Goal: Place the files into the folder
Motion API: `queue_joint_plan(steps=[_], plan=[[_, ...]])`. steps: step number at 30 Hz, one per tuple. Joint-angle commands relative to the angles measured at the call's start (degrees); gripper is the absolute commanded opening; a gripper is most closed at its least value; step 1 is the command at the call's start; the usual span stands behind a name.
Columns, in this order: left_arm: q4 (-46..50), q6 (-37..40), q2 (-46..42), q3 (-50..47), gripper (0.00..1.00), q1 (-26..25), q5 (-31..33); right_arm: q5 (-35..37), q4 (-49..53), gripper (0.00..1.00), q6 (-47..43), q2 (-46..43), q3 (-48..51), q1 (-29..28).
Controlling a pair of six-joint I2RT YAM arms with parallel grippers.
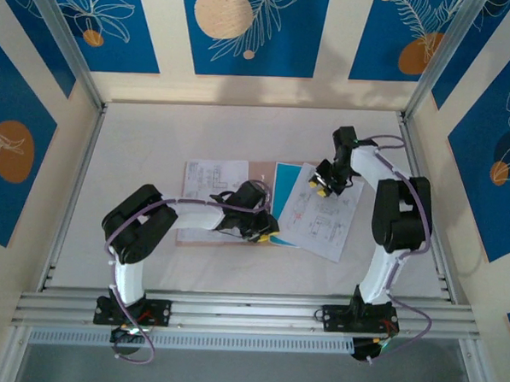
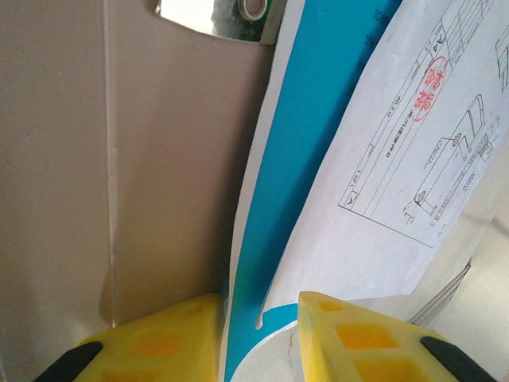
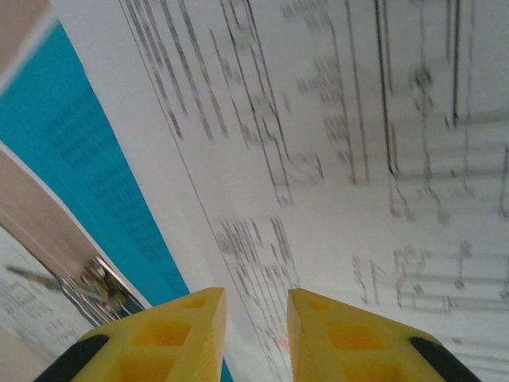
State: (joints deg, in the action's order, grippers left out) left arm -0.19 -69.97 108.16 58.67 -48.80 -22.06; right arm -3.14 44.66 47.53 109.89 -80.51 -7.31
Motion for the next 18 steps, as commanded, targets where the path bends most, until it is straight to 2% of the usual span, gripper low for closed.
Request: queue_joint_plan(steps=[1,7,18], plan=[[1.9,1.6,1.4,1.1,0.31,-0.4,-0.1,3.3,4.2,0.27,0.9,4.8,-4.2,0.3],[2.0,1.6,1.4,1.0,0.31,-0.2,-0.3,2.0,7.1,0.27,-1.1,11.9,-9.1,0.0],[2.6,1.8,1.0,0.7,0.32,-0.1,-0.1,-0.8,6.0,0.27,-4.9,13.6,-9.8,-3.4]])
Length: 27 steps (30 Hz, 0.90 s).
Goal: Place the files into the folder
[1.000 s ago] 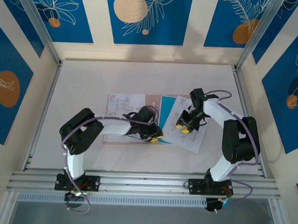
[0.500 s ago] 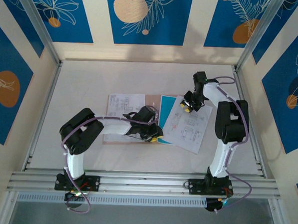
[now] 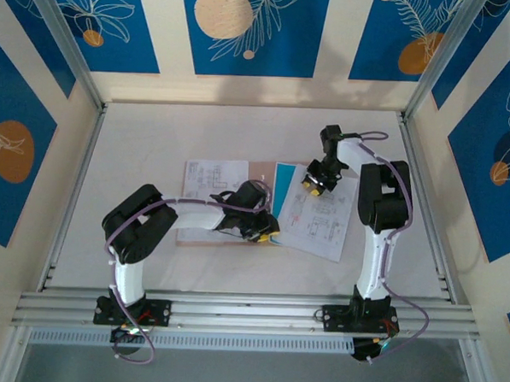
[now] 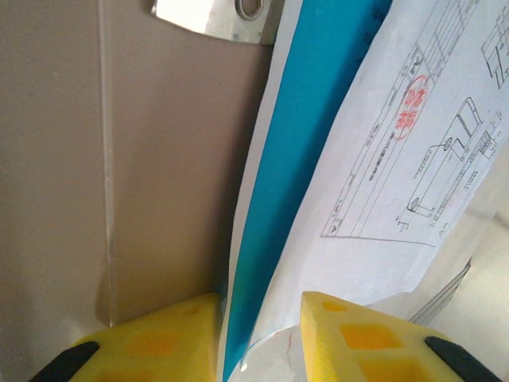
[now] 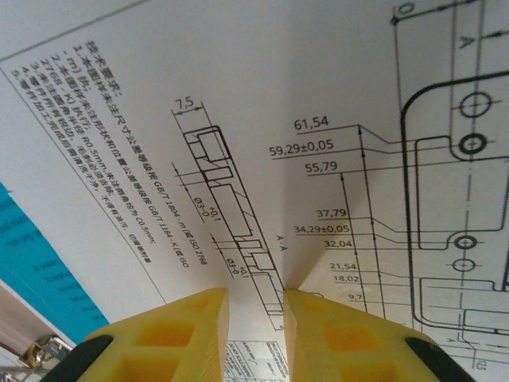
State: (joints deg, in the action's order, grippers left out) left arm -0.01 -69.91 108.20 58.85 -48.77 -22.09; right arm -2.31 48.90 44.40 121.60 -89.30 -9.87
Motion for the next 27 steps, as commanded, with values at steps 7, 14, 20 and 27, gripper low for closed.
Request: queue_joint_plan(steps=[7,14,20,27], plan=[[2.3,1.6,0.5,-0.1,0.32,-0.1,0.3,-2.0,1.8,0.27,-2.1,2.7,-2.4,-1.8],[2.0,1.5,0.4,-0.5,0.28,-0.1,0.6,-3.2,1.9,0.27,-1.8,4.8,-5.5,-2.3],[2.2,1.6,0.5,-0.5,0.24,-0.1,0.8,-3.8,2.2,0.27,-2.8,6.3,-7.0,-3.5],[2.4,1.8,0.6,-0.5,0.22,0.0,0.7,-3.9,2.5,0.27,-6.6,6.7,-7.2,-3.8]])
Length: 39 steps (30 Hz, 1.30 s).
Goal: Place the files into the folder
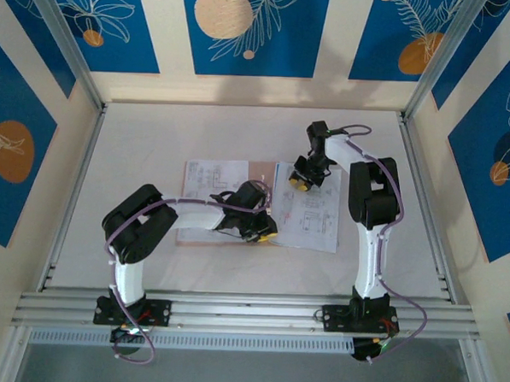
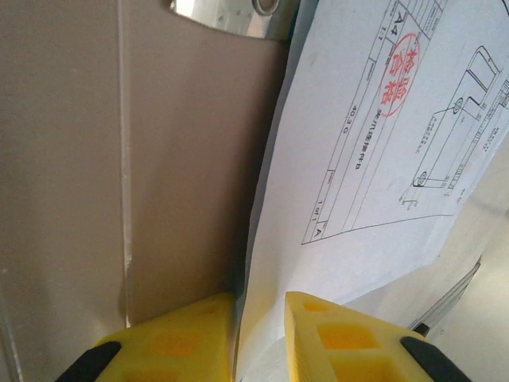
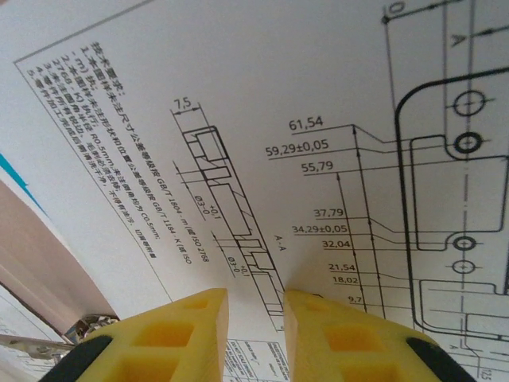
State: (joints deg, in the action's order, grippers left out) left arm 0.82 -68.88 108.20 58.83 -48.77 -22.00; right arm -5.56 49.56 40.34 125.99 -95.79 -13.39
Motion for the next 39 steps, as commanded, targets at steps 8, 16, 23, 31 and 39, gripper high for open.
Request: queue_joint_plan(steps=[8,16,23,31,39], plan=[[2.1,1.1,1.3,0.4,0.25,0.0,0.3,-1.0,3.3,0.27,-5.4,4.0,-4.0,-0.8],[3.0,1.5,0.7,0.6,0.26,0.2,0.8,0.0,4.7,0.26,-7.3,4.5,-4.3,-1.0],[2.8,1.6,1.5,1.3,0.21,0.3,0.3,0.5,4.3,0.26,-7.7,3.2,-2.5,-1.1],[2.7,1.5,1.9,1.8,0.14,0.3,0.0,0.2,3.9,0.26,-6.7,2.2,-1.9,-1.5],[-1.6,-2.1,1.1,-0.1,0.00,0.3,-1.0,0.9,1.8,0.49,-5.7,-3.7,-1.8,-1.6]])
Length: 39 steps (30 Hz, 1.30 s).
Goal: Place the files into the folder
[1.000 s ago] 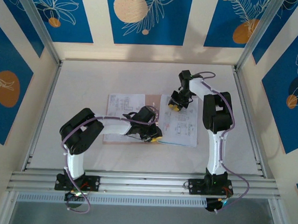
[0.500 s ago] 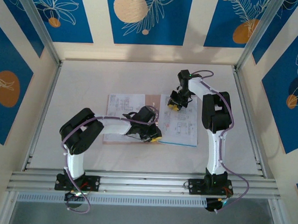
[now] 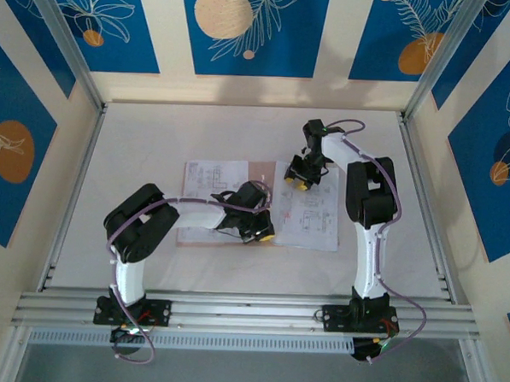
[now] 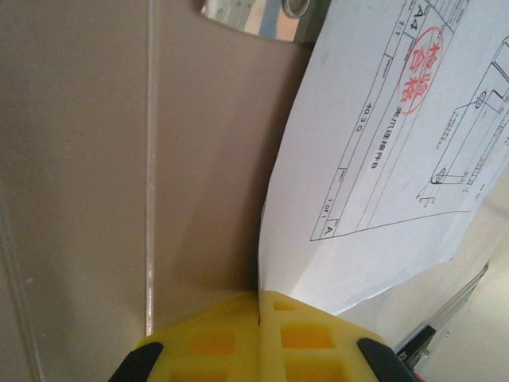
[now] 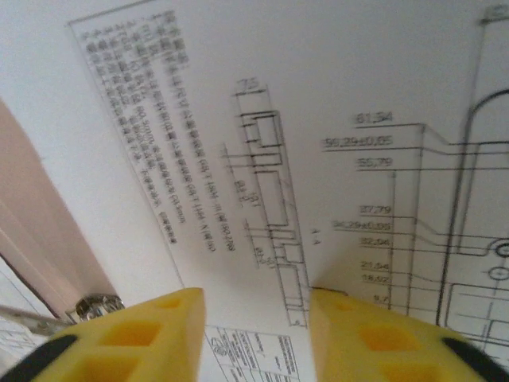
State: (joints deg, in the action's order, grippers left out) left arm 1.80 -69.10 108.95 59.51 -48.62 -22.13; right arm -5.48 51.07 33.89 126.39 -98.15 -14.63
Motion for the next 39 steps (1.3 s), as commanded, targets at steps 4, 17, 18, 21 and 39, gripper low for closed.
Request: queue_joint_plan(steps=[4,17,18,21,39], plan=[[-5.1,-4.0,-0.5,-1.4,0.00,0.2,-1.2,3.5,1.5,0.60,2.2,-8.7,-0.6,-0.1],[-12.2,-10.3,-3.2,-6.4,0.00,0.0,1.5,2.8,-0.4,0.61,4.3,-20.6,7.7,2.8],[-12.0,-10.2,-3.7,-6.7,0.00,0.0,2.1,2.6,-0.4,0.61,4.0,-21.0,8.0,2.8],[-11.4,-9.5,-4.2,-6.7,0.00,-0.3,2.6,2.1,-0.6,0.60,3.6,-21.4,9.2,2.9],[-12.1,-12.5,-5.1,-8.8,0.00,-2.1,5.7,1.5,-1.6,0.59,4.2,-22.3,11.7,2.3]])
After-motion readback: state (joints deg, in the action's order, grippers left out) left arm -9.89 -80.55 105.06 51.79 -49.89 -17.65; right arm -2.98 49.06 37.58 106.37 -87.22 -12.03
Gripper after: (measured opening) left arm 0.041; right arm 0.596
